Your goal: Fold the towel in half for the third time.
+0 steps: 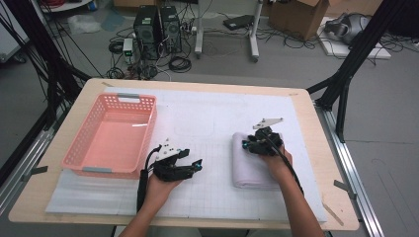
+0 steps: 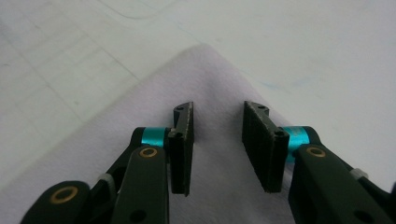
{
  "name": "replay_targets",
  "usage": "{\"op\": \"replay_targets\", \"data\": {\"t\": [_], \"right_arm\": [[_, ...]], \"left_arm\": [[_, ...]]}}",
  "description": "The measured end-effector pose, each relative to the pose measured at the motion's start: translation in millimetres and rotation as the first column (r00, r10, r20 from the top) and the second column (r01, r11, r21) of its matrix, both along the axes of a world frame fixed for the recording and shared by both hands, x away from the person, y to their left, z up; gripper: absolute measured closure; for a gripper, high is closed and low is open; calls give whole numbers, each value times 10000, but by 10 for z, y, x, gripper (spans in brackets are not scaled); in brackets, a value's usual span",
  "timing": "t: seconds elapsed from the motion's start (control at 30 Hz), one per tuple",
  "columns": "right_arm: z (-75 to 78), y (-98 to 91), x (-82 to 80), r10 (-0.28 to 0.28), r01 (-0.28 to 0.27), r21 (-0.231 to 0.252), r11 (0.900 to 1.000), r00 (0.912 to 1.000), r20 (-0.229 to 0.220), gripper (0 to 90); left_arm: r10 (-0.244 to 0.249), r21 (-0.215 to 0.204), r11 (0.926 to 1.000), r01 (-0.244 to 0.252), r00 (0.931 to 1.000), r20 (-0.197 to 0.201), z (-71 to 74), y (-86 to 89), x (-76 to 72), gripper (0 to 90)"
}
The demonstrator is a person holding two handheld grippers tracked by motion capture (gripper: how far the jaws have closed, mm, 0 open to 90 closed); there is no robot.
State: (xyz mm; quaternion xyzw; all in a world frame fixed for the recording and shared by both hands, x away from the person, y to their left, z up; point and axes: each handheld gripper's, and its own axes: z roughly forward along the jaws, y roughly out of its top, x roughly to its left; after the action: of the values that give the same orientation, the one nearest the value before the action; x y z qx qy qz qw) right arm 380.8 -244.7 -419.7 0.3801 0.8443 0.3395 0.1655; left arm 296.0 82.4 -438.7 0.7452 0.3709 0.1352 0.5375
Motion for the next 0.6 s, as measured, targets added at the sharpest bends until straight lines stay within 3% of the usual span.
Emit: {"op": "replay_targets", "data": {"t": [0.1, 0.2, 0.23, 0.3, 0.33, 0.4, 0.47, 0.5, 0.6], "right_arm": [[-36, 86, 5, 435, -437, 201, 9988, 9990, 134, 614], [-10, 45, 2, 312, -315, 268, 9991, 9994, 149, 545], [31, -26, -7, 120, -130, 526, 9985, 9998, 187, 533], [94, -170, -36, -174, 133, 881, 9960, 9988, 459, 583], [121, -262, -52, -380, 318, 974, 9947, 9974, 618, 652], [134, -437, -86, -737, 683, 673, 9954, 9939, 816, 809], [71, -583, -85, -1260, 1276, -173, 9917, 9894, 724, 828], [31, -636, -80, -1507, 1535, -371, 9875, 9862, 689, 835], [-77, -781, -63, -2160, 2200, -479, 9743, 9734, 760, 830]], "left_arm": [[-17, -13, 10000, 17, 10000, -6, -1, -4, -1, 355], [4, -49, 10000, -4, 10000, 17, 2, -2, -2, 355], [12, -84, 10000, -12, 10000, 5, 2, -5, -4, 355], [-11, -119, 9999, 11, 10000, -18, 3, -8, -6, 355], [-45, -124, 9999, 45, 10000, -34, 3, -11, -9, 353], [-51, -71, 10000, 51, 10000, -9, 2, -14, -12, 353], [-13, -82, 10000, 12, 10000, -36, -4, -19, -10, 353], [-8, -82, 10000, 8, 10000, -35, -5, -20, -10, 353], [-19, -102, 9999, 19, 10000, -14, -1, -14, -10, 352]]}}
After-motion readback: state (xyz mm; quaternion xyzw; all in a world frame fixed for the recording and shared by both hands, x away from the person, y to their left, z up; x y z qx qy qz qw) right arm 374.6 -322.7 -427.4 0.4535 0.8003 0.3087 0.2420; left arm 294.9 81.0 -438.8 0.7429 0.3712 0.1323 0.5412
